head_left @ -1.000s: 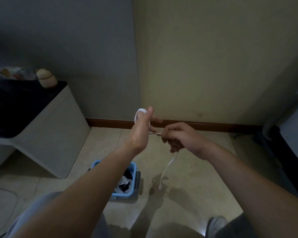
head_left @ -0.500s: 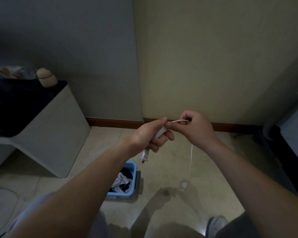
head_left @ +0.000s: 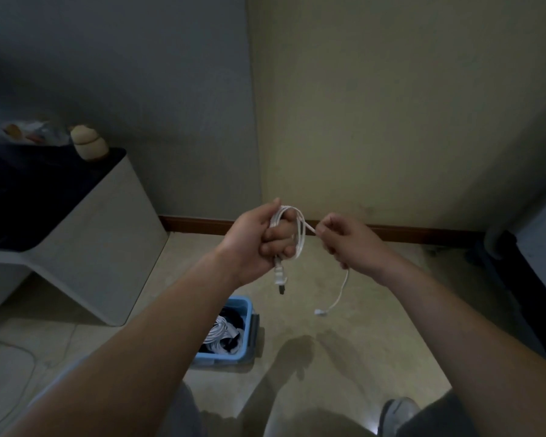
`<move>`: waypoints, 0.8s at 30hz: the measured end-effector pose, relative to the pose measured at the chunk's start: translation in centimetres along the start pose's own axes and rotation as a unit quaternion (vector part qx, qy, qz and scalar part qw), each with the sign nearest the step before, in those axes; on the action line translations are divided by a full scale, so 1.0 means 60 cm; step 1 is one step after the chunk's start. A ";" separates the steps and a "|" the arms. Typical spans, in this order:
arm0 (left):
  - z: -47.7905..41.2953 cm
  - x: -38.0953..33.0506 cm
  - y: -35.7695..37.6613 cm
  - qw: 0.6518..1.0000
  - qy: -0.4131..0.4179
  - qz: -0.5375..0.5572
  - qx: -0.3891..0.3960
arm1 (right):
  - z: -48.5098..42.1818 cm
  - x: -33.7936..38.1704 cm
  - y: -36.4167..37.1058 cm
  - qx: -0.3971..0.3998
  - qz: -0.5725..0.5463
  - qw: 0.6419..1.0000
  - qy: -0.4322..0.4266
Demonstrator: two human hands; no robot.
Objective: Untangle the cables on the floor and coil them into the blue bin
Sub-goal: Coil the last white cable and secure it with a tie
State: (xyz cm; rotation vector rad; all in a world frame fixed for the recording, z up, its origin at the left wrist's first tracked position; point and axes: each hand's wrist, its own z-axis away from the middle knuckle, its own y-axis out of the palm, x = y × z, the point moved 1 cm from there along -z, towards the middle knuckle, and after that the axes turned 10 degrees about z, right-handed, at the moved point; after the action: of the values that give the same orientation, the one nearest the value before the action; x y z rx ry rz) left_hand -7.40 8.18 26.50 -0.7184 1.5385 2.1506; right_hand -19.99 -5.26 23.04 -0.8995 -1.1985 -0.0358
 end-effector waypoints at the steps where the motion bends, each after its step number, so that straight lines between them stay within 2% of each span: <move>1: 0.000 -0.001 -0.001 0.999 0.011 0.037 -0.005 | 0.002 0.003 0.002 0.010 -0.022 1.000 -0.001; 5: -0.002 -0.008 -0.009 0.988 0.070 0.136 -0.031 | 0.009 0.015 0.012 0.078 -0.051 0.996 -0.012; 9: 0.002 -0.019 -0.018 0.977 0.130 0.142 -0.087 | 0.022 0.021 0.022 0.165 -0.022 0.986 0.010; 11: 0.003 -0.025 -0.019 0.972 0.156 0.123 -0.129 | 0.028 0.029 0.024 0.182 -0.019 0.983 0.010; 15: -0.005 -0.025 -0.016 0.965 0.182 0.031 -0.186 | 0.038 0.044 0.023 0.186 -0.007 0.982 -0.024; 17: -0.015 -0.015 -0.021 0.959 0.183 -0.062 -0.207 | 0.038 0.045 0.025 0.181 -0.025 0.982 -0.035; 20: -0.032 0.015 -0.022 0.945 0.163 -0.211 -0.189 | 0.032 0.042 0.028 0.124 -0.030 0.990 -0.063; 24: -0.040 0.050 -0.015 0.931 0.134 -0.305 -0.149 | 0.021 0.032 0.015 0.032 -0.004 0.996 -0.078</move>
State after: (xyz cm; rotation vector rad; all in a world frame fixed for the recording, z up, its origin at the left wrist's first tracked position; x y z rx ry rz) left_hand -8.84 6.27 23.36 -1.4264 0.9148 1.8567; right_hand -19.81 -3.07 24.17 -0.8531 -1.3410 0.0677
